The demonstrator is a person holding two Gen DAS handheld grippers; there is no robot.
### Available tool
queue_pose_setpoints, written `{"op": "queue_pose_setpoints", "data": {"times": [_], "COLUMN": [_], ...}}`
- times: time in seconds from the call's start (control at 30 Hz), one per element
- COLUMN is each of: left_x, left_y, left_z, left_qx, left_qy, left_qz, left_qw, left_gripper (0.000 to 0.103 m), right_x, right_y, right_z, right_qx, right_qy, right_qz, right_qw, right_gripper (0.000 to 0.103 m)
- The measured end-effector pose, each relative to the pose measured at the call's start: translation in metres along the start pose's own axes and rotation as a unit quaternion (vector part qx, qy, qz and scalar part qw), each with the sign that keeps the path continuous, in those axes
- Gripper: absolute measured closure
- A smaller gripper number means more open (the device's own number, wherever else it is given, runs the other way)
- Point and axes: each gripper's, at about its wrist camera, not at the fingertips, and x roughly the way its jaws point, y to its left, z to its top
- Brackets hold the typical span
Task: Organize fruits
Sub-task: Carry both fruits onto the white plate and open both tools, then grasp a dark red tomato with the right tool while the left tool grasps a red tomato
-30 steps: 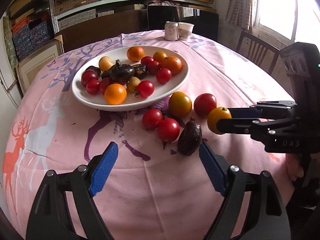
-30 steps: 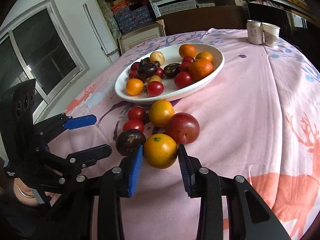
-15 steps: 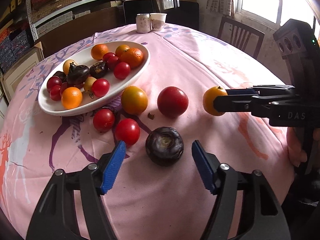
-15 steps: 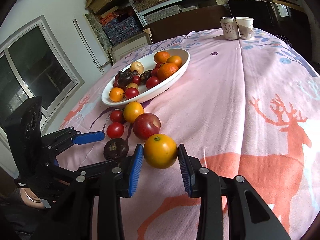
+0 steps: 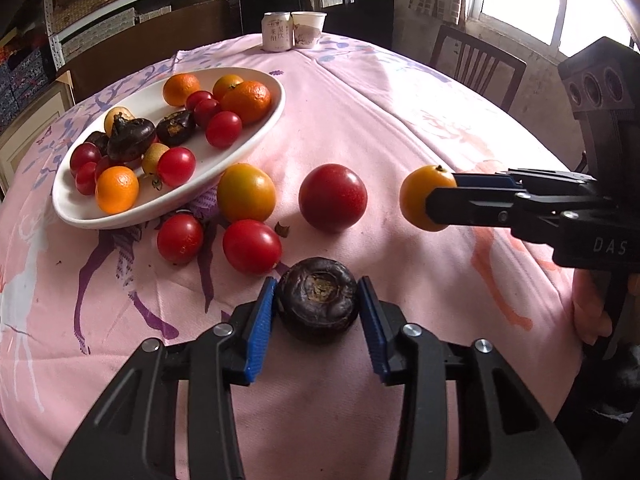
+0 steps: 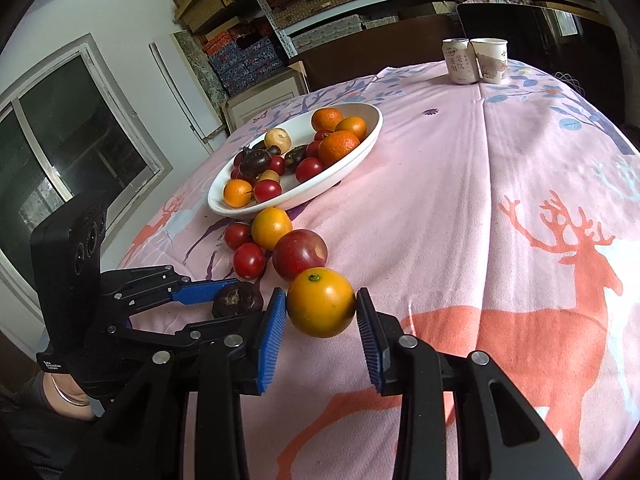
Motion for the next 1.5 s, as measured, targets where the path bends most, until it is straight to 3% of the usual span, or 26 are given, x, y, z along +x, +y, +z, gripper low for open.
{"op": "queue_pose_setpoints", "data": {"times": [0.17,0.3,0.4,0.6,0.8,0.9,0.93,1.0,1.07,1.1,1.3,1.5], "left_x": [-0.005,-0.028,-0.053,-0.068,-0.039,-0.022,-0.018,-0.019,-0.027,-0.031,-0.057,-0.05], "left_y": [0.002,0.014,0.032,0.091,0.153,0.17,0.174,0.175,0.171,0.168,0.137,0.085], "left_z": [-0.002,0.0,0.008,0.043,0.088,0.101,0.103,0.103,0.098,0.096,0.065,0.014], "left_qx": [-0.007,-0.029,-0.042,-0.077,-0.119,-0.138,-0.146,-0.155,-0.151,-0.145,-0.111,-0.054], "left_qy": [-0.01,-0.048,-0.084,-0.108,-0.093,-0.086,-0.087,-0.098,-0.12,-0.122,-0.123,-0.068], "left_qz": [-0.002,-0.003,0.015,0.063,0.083,0.085,0.081,0.087,0.095,0.099,0.092,0.064], "left_qw": [0.9999,0.9984,0.9955,0.9891,0.985,0.983,0.9821,0.9792,0.9765,0.9769,0.9818,0.9941], "left_gripper": [0.063,0.063,0.063,0.063,0.063,0.063,0.061,0.029,0.022,0.022,0.022,0.022], "right_x": [-0.001,-0.003,-0.004,0.006,0.065,0.099,0.109,0.119,0.115,0.108,0.066,0.038], "right_y": [0.0,0.001,0.006,0.023,0.04,0.044,0.044,0.042,0.043,0.045,0.047,0.04], "right_z": [0.0,0.003,0.014,0.075,0.151,0.172,0.177,0.183,0.184,0.18,0.145,0.076], "right_qx": [0.001,-0.002,-0.013,-0.034,-0.027,-0.026,-0.024,-0.018,-0.016,-0.017,-0.04,-0.087], "right_qy": [-0.002,-0.004,-0.003,-0.02,-0.005,0.005,0.012,0.016,-0.001,-0.018,-0.031,-0.008], "right_qz": [0.0,0.002,0.001,-0.002,-0.008,-0.026,-0.027,-0.027,-0.033,-0.036,-0.049,-0.078], "right_qw": [1.0,1.0,1.0,0.999,1.0,0.999,0.999,0.999,0.999,0.999,0.998,0.993], "right_gripper": [0.067,0.067,0.067,0.067,0.067,0.067,0.066,0.064,0.04,0.038,0.037,0.037]}}
